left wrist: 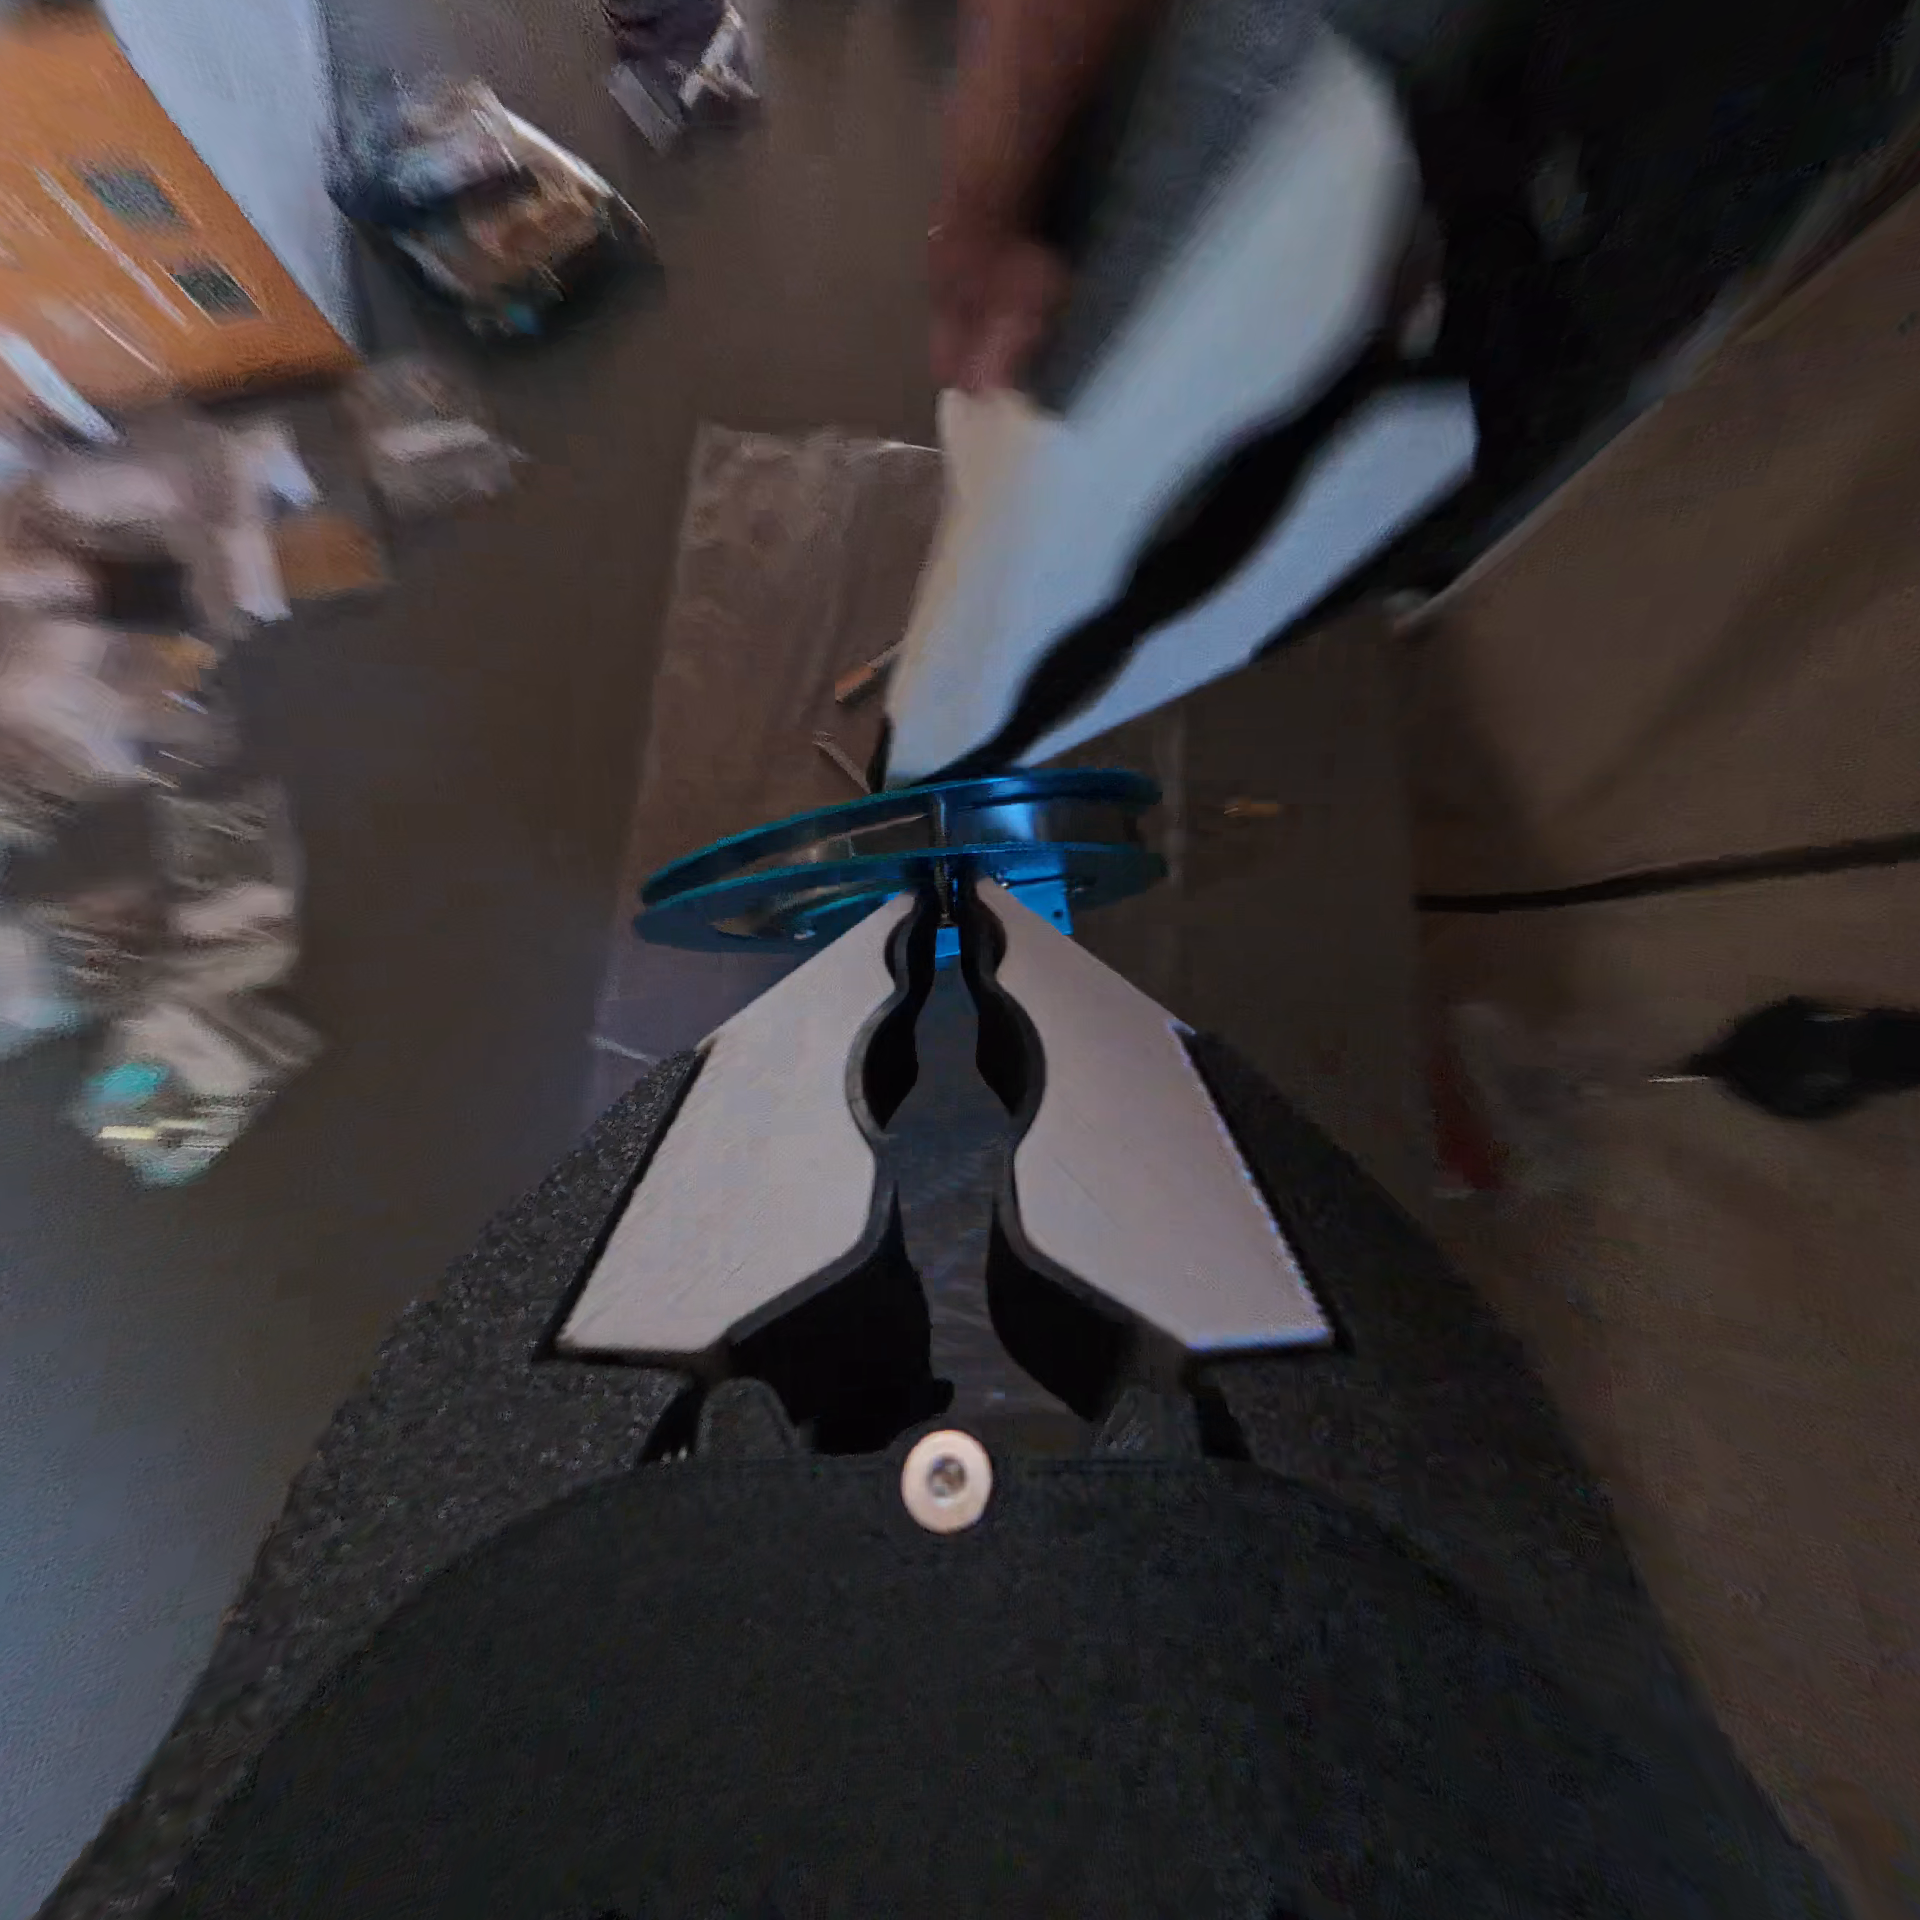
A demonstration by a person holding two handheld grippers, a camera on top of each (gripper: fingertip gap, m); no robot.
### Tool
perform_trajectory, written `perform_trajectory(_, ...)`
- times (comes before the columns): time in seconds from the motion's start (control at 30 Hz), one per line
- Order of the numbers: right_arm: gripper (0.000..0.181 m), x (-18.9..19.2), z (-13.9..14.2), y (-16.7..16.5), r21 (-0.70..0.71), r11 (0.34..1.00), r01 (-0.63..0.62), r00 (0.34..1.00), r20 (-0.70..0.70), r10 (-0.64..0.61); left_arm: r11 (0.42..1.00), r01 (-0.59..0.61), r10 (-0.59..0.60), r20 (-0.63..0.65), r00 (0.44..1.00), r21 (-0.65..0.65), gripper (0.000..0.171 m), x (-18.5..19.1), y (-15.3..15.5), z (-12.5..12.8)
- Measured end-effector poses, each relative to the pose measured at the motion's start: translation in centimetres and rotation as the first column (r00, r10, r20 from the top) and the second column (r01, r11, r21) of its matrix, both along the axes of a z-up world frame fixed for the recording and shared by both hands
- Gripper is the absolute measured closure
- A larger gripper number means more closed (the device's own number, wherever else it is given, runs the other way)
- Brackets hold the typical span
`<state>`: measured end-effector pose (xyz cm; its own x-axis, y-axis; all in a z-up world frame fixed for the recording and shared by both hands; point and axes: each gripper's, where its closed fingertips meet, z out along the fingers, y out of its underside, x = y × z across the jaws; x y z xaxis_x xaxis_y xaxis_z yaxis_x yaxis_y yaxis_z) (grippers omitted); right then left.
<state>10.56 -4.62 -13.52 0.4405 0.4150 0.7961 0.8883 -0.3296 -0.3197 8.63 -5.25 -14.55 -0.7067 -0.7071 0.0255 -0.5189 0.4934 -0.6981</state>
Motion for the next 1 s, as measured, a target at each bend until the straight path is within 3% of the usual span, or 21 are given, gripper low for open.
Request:
perform_trajectory(0.03,0.178,-0.1,-0.2,-0.2,-0.121,0.992,0.015,0.977,-0.210,-0.041,0.993,-0.005,-0.008,0.107,0.994,0.120,0.170,0.2,0.0,0.0)
perform_trajectory(0.1,0.177,-0.1,-0.6,-0.3,-0.298,0.955,-0.018,0.844,-0.516,-0.145,0.929,-0.059,-0.057,0.298,0.953,0.366,0.171,0.4,0.0,0.2)
perform_trajectory(0.2,0.178,-0.7,-0.8,-1.0,-0.508,0.849,-0.149,0.610,-0.722,-0.325,0.779,-0.186,-0.160,0.476,0.865,0.599,0.171,0.3,-0.1,0.2)
perform_trajectory(0.3,0.179,-1.1,-0.8,-1.6,-0.655,0.699,-0.287,0.445,-0.738,-0.508,0.552,-0.317,-0.357,0.562,0.746,0.771,0.171,0.5,-0.1,0.4)
perform_trajectory(0.4,0.178,-1.4,-0.4,-2.5,-0.736,0.466,-0.491,0.208,-0.619,-0.757,0.419,-0.413,-0.470,0.583,0.663,0.808,0.171,0.7,-0.3,0.5)
perform_trajectory(0.47,0.178,-1.4,-0.2,-2.4,-0.717,0.361,-0.596,0.043,-0.477,-0.878,0.375,-0.453,-0.515,0.588,0.623,0.809,0.171,0.8,0.0,0.7)
perform_trajectory(0.53,0.178,-1.5,-0.1,-2.2,-0.684,0.345,-0.643,-0.012,-0.441,-0.897,0.402,-0.445,-0.495,0.599,0.629,0.800,0.171,0.8,0.1,0.7)
perform_trajectory(0.57,0.178,-1.5,-0.1,-2.3,-0.679,0.348,-0.646,-0.004,-0.453,-0.891,0.438,-0.427,-0.471,0.607,0.640,0.791,0.171,0.8,0.1,0.7)
perform_trajectory(0.63,0.176,-1.6,-0.2,-2.3,-0.674,0.418,-0.609,0.075,-0.574,-0.816,0.558,-0.361,-0.383,0.618,0.686,0.747,0.170,0.8,0.2,0.6)
perform_trajectory(0.67,0.175,-1.8,-0.3,-2.4,-0.674,0.468,-0.571,0.149,-0.646,-0.749,0.633,-0.320,-0.315,0.613,0.725,0.705,0.170,0.9,0.4,0.5)
perform_trajectory(0.77,0.161,-0.9,-1.0,-1.4,-0.611,0.715,-0.340,0.482,-0.766,-0.426,0.813,-0.188,-0.140,0.498,0.856,0.552,0.169,0.9,1.0,0.1)
perform_trajectory(0.83,0.160,-0.9,-0.8,-1.2,-0.507,0.832,-0.226,0.688,-0.688,-0.232,0.897,-0.113,-0.066,0.381,0.922,0.428,0.170,0.7,0.9,0.0)
perform_trajectory(0.9,0.157,-0.7,-0.1,-0.7,-0.344,0.931,-0.119,0.852,-0.517,-0.082,0.952,-0.063,-0.019,0.264,0.964,0.300,0.170,0.6,0.5,-0.1)
perform_trajectory(1.0,0.154,-0.4,0.2,-0.5,-0.119,0.993,-0.026,0.981,-0.192,0.003,0.996,-0.040,0.036,0.056,0.998,0.074,0.169,0.2,0.2,-0.2)
